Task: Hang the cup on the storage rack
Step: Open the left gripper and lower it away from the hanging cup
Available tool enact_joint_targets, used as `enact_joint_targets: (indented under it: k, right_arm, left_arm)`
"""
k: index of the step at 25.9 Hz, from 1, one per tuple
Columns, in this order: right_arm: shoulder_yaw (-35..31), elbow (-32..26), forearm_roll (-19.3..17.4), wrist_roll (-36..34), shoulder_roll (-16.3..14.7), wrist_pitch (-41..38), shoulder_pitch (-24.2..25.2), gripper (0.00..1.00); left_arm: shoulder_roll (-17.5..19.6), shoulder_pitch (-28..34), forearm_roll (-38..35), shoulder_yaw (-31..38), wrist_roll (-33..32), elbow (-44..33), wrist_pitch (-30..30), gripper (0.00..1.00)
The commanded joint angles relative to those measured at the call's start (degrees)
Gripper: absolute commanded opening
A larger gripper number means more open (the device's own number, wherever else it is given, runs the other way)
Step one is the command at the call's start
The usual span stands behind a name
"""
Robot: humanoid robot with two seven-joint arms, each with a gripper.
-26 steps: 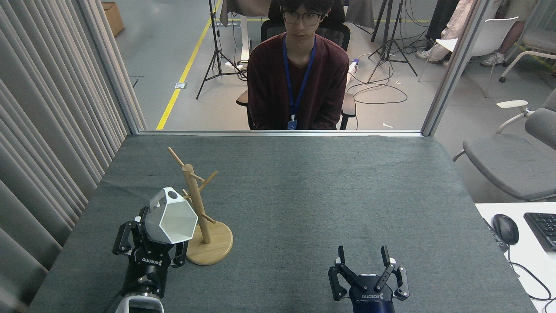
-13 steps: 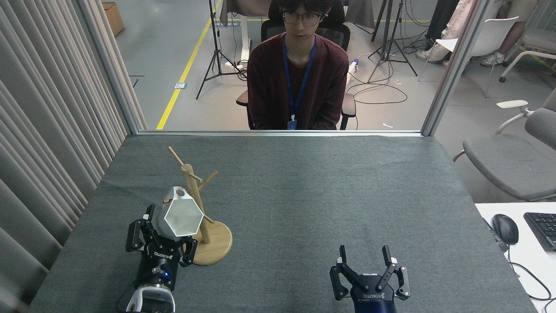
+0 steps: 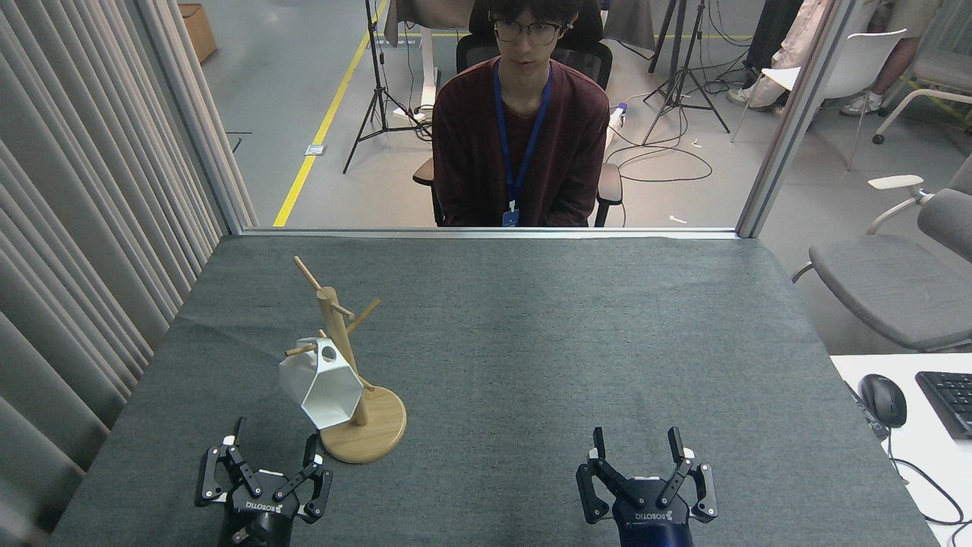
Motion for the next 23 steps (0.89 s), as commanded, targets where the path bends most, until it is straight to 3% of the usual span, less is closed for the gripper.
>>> enact_joint_targets:
  k: [1,5,7,14,23]
  right_arm:
    - [-0.07,-0.64,0.00,-0.07,-0.97,-0.77,0.37,0.99]
    - [-1.73,-1.34,-0.26,0.11,-1.50,-2.36,1.95,0.99]
    - [-2.88,-1.43,-0.53,0.11,-1.50,-4.12,3.00,0.99]
    - [-5.52,-1.69,-1.49,0.02,-1.58,-5.17,4.41,0.99]
    - [-5.43,-1.87,-1.49,-0.07,-2.02,-5.26,4.32,0.99]
  left_arm:
    - [0.65,4.42,10.65,0.86,-0.88,-7.92,-6.80,1.00]
    - [1.97,8.46,27.97,2.09,-6.59,-16.01,-16.29,1.00]
    - [2.15,9.43,32.98,2.36,-9.67,-17.86,-18.05,1.00]
    - [3.03,11.63,38.26,-0.46,-11.25,-18.30,-23.23,1.00]
    - [3.03,11.72,39.22,-1.60,-13.18,-18.12,-23.32,1.00]
